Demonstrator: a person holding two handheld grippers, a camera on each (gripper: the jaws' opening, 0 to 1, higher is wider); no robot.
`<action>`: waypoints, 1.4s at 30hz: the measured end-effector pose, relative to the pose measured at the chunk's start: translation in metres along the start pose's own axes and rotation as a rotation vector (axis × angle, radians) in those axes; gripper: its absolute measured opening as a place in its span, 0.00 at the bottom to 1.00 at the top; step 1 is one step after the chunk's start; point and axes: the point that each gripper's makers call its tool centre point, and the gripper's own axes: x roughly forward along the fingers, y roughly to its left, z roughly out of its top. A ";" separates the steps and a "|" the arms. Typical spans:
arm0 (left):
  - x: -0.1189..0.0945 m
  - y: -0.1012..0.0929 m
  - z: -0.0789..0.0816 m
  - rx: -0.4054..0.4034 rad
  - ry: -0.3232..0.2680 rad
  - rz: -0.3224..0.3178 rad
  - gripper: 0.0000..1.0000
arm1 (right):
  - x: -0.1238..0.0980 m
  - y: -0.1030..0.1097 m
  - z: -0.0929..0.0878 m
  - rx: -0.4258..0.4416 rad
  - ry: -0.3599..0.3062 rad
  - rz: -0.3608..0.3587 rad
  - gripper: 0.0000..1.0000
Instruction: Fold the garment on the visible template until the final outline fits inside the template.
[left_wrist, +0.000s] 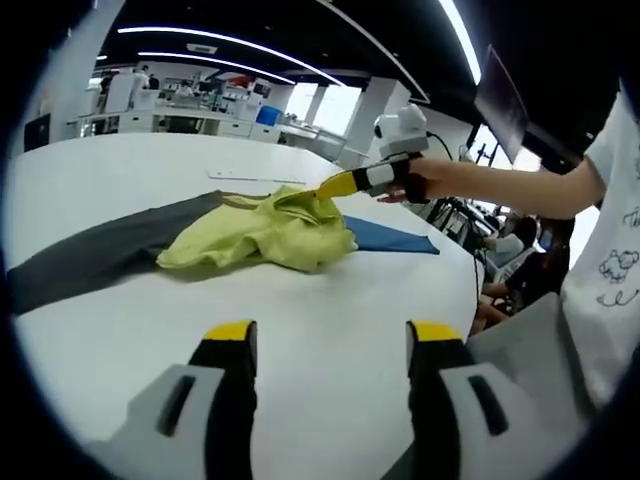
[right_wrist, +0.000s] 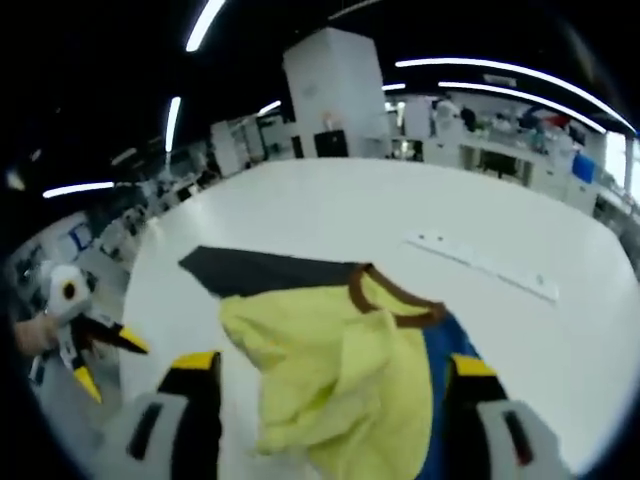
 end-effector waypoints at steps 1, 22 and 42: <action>0.000 -0.001 0.001 -0.002 -0.003 -0.001 0.57 | -0.002 0.003 -0.003 0.000 0.005 0.000 0.96; 0.027 0.004 0.013 -0.007 0.001 -0.024 0.53 | -0.034 0.026 -0.037 0.082 -0.022 0.002 0.90; 0.101 0.023 0.009 -0.101 0.036 0.020 0.39 | -0.037 0.042 -0.061 0.201 -0.023 0.050 0.56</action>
